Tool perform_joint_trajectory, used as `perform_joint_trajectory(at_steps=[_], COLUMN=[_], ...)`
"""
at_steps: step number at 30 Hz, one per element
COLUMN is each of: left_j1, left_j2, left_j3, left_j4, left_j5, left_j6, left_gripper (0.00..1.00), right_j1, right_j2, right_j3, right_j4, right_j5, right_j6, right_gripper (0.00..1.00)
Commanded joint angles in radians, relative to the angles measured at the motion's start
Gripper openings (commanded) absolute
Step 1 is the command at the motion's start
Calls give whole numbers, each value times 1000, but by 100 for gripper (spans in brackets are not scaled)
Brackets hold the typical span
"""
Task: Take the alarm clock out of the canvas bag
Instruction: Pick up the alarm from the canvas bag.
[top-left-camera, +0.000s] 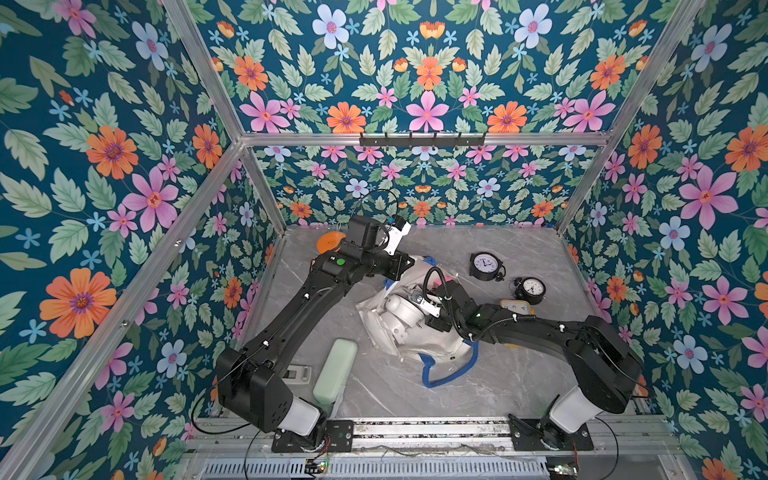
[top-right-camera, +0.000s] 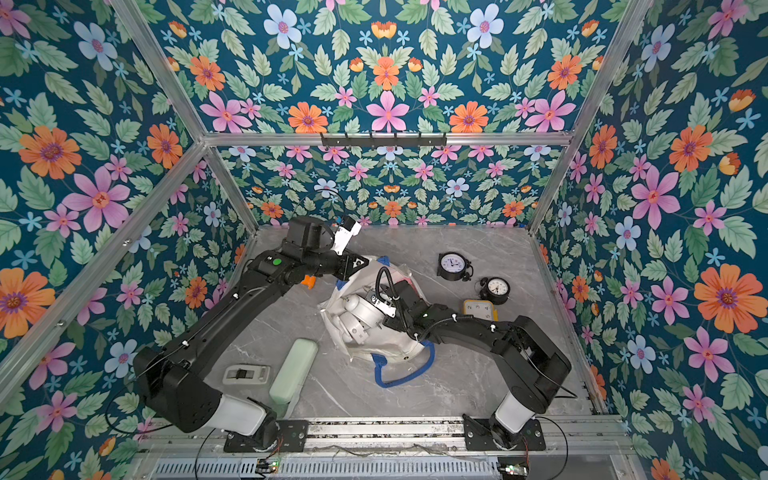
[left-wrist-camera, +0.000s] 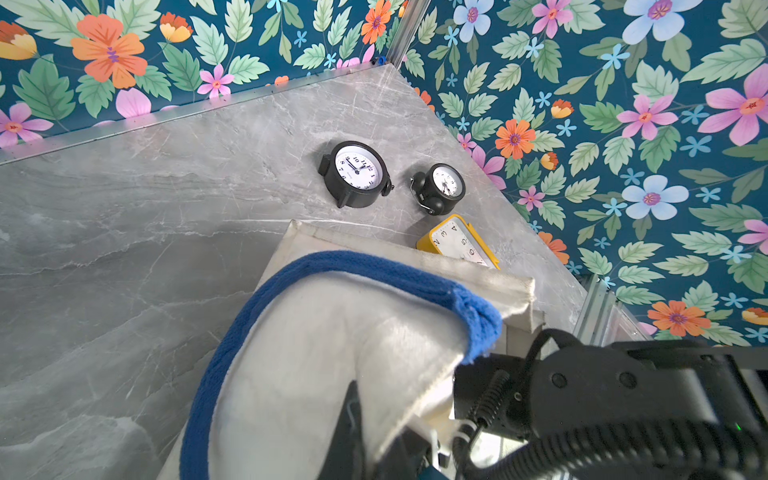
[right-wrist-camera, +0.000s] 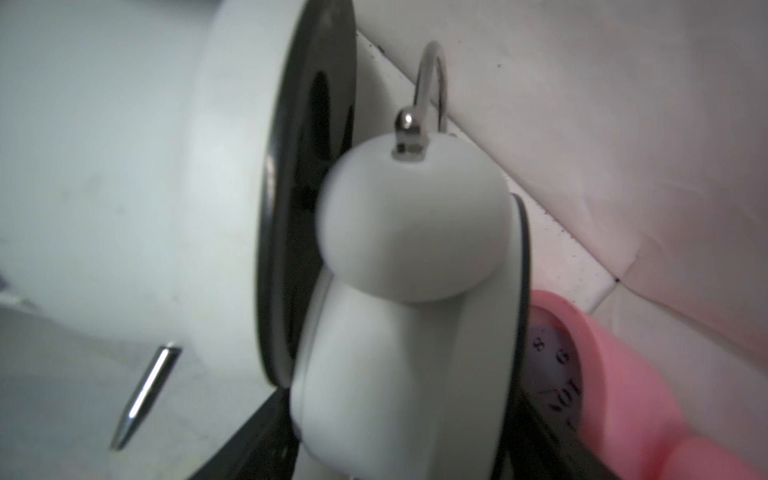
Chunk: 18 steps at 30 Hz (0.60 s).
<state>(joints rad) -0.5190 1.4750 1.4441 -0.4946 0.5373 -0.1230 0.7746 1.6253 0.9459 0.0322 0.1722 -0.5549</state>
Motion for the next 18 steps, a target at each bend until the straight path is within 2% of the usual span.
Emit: perform_joint_trajectory(at_steps=[1,9,18], left_j1=[-1,-1,-1], left_j2=[-10,-14,-9], left_j3=[16,17,22], left_j4=[64,62,63], left_j5=[49,49,52], left_j6=[10,6,6], left_gripper=[0,0,0], right_j1=[-11,-23,-31], right_j2=[5,13,25], right_j3=[11,28,44], right_j4=[68,81,78], right_j5=[42,-23,-107], right_j6=[-49,-57,-40], right_gripper=[73,69,69])
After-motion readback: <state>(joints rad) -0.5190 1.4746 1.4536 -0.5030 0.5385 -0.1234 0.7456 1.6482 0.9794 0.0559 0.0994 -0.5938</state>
